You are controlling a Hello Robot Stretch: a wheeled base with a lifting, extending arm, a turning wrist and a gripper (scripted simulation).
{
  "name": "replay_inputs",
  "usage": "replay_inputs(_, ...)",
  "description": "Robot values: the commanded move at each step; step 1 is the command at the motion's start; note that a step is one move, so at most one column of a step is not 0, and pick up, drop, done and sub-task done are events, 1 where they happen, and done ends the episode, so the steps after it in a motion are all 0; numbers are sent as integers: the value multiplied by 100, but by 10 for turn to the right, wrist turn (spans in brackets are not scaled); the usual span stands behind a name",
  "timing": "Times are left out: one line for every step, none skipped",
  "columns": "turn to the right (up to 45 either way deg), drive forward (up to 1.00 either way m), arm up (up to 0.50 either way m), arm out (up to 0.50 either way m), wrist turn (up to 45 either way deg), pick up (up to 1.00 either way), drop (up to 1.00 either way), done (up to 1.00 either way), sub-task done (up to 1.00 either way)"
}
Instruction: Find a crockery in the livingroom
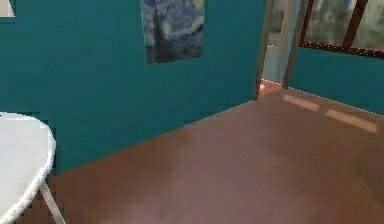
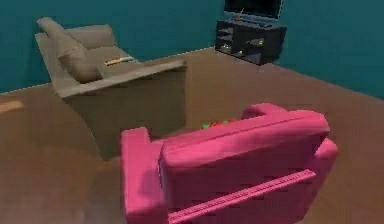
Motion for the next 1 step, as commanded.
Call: replay_inputs(0, 65, 0, 0, 0, 0, 0, 0, 0)
